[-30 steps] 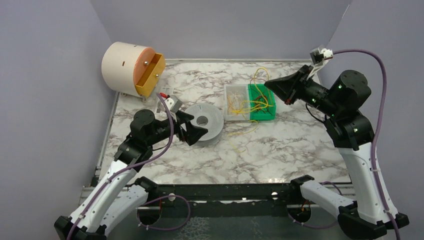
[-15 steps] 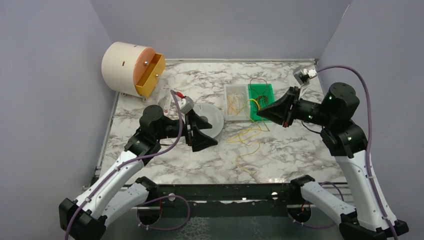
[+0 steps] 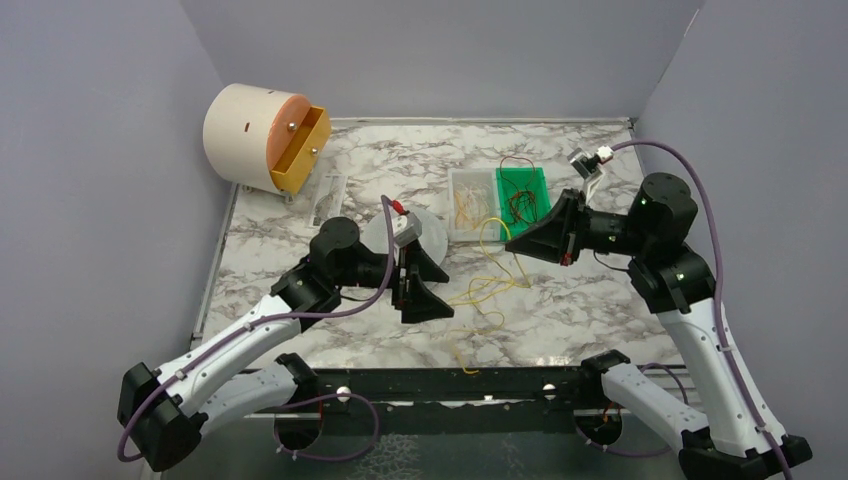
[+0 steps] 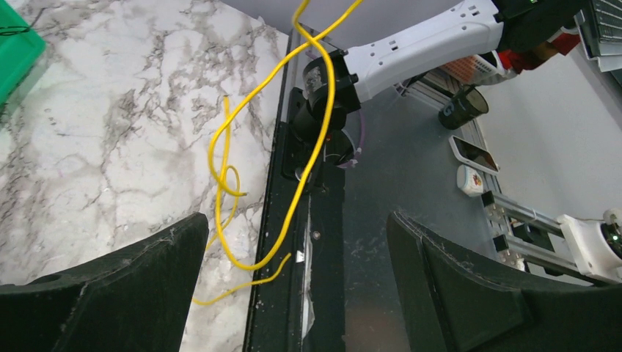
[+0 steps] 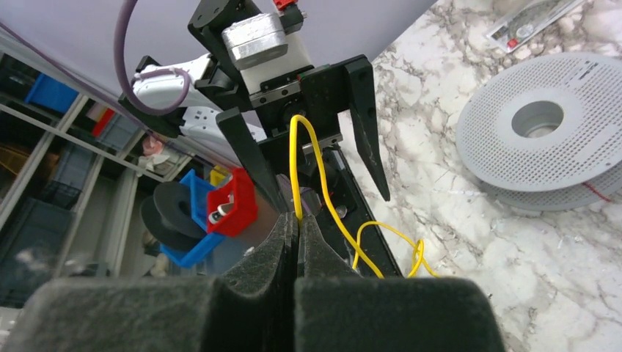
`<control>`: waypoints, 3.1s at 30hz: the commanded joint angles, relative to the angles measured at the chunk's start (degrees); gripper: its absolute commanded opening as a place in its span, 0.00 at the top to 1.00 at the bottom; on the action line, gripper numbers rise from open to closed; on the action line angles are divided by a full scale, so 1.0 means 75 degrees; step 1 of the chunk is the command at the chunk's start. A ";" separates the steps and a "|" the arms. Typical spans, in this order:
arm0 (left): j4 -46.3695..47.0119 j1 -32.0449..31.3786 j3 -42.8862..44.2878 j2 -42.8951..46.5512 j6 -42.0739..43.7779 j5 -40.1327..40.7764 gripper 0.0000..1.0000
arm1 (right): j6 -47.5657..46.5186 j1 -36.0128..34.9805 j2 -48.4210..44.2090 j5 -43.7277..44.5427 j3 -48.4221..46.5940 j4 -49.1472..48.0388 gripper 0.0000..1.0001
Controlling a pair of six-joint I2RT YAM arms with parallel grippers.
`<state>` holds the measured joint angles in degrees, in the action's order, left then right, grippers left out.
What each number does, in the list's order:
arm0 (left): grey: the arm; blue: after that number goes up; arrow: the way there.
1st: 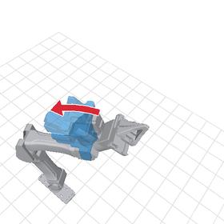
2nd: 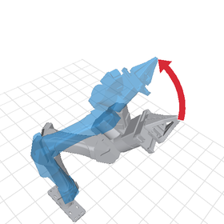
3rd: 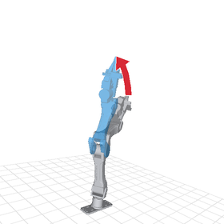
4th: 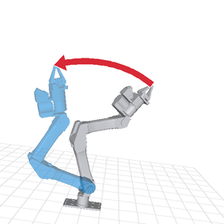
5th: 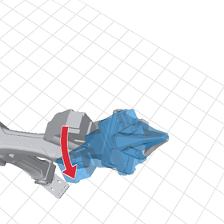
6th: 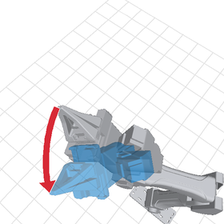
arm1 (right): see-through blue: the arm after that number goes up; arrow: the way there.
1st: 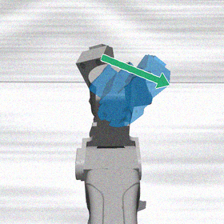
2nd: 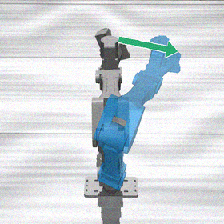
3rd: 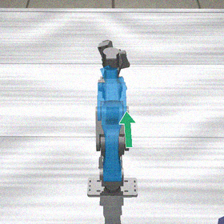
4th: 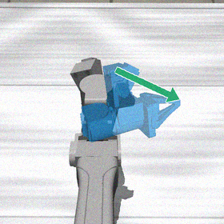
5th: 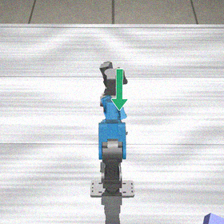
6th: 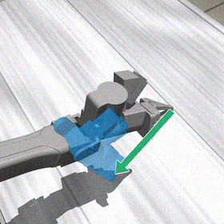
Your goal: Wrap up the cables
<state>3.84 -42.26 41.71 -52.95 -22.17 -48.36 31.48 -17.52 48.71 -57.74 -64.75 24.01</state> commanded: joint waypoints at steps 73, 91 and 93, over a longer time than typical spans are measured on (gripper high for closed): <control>-0.0838 -0.1983 0.0464 -0.1109 -0.0758 0.0964 1.00 | -0.1783 0.0033 -0.1552 0.0067 0.2485 -0.0798 0.37; -0.0827 -0.2006 0.0562 -0.1129 -0.0628 -0.0023 1.00 | -0.0625 -0.0020 -0.1187 -0.2037 0.3522 -0.3437 0.38; -0.0824 -0.2006 0.0599 -0.1148 -0.0604 -0.0148 1.00 | -0.0695 -0.0117 -0.1094 -0.1953 0.3533 -0.3447 0.38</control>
<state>-3.90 -56.82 45.80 -61.23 -27.38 -45.47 24.95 -17.56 39.20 -70.35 -39.18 2.66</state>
